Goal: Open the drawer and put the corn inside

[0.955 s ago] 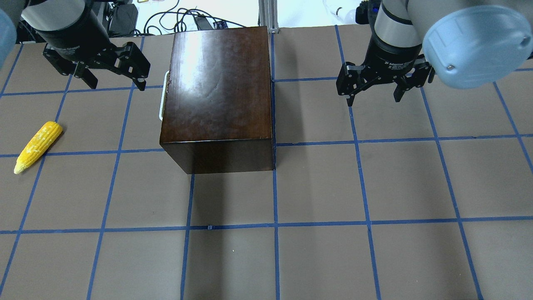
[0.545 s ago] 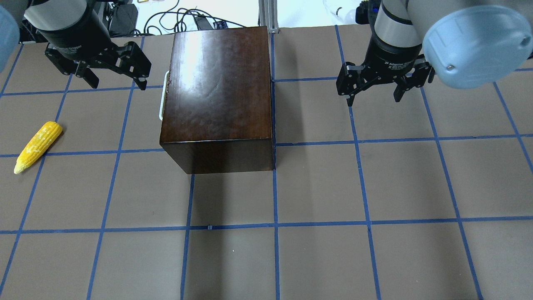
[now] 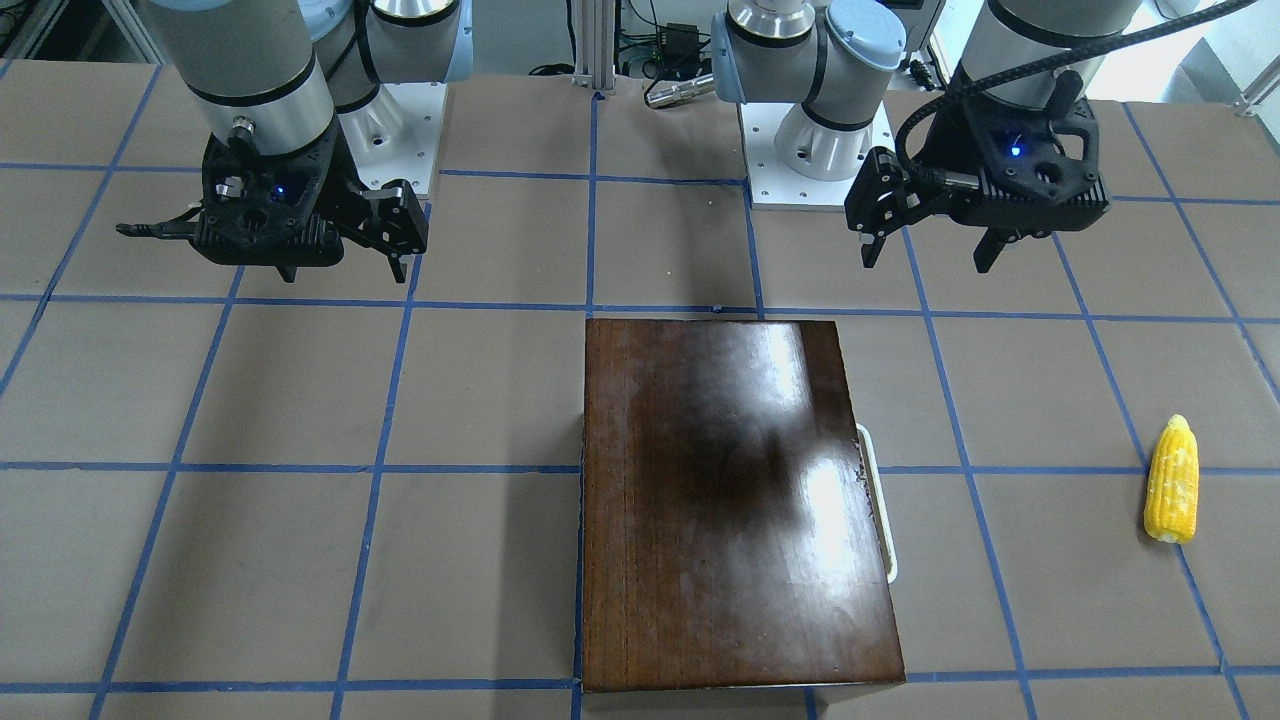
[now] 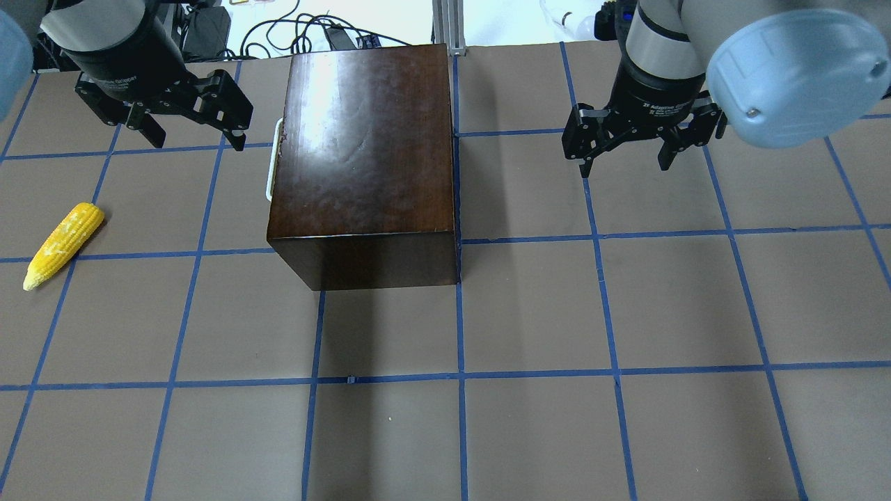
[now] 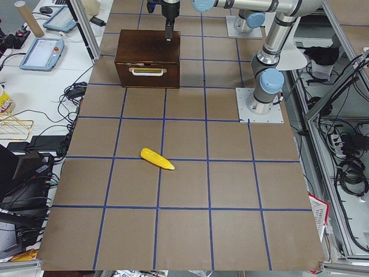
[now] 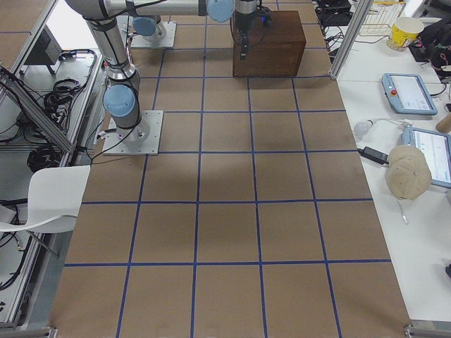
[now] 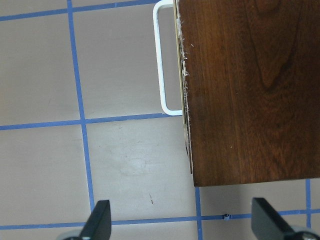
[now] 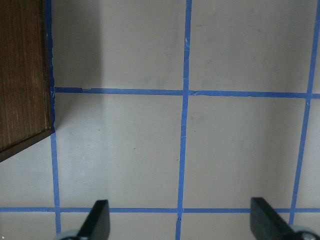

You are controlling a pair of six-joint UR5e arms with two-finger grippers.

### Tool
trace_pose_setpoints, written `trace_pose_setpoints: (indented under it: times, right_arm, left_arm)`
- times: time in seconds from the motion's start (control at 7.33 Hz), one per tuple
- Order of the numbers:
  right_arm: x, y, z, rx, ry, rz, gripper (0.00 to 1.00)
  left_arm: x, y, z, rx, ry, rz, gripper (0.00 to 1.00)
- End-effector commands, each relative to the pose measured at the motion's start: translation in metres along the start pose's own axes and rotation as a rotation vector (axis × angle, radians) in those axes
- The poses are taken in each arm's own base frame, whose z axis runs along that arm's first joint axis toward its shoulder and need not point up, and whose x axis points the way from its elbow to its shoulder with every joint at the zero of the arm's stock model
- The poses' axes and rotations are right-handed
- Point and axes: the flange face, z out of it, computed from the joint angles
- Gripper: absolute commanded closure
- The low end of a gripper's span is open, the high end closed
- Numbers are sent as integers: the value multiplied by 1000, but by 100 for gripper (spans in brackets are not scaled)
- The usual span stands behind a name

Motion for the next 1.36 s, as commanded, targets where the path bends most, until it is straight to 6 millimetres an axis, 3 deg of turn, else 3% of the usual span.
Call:
trace_pose_setpoints:
  times: [0.0, 0.55, 1.23]
  right_arm:
    - [0, 0, 0, 0, 0, 0, 0]
    - [0, 0, 0, 0, 0, 0, 0]
    - [0, 0, 0, 0, 0, 0, 0]
  left_arm:
    - [0, 0, -1, 1, 0, 0, 0]
    - [-3, 4, -5, 10, -3, 7, 0]
    - [-2, -4, 4, -8, 2, -4, 0]
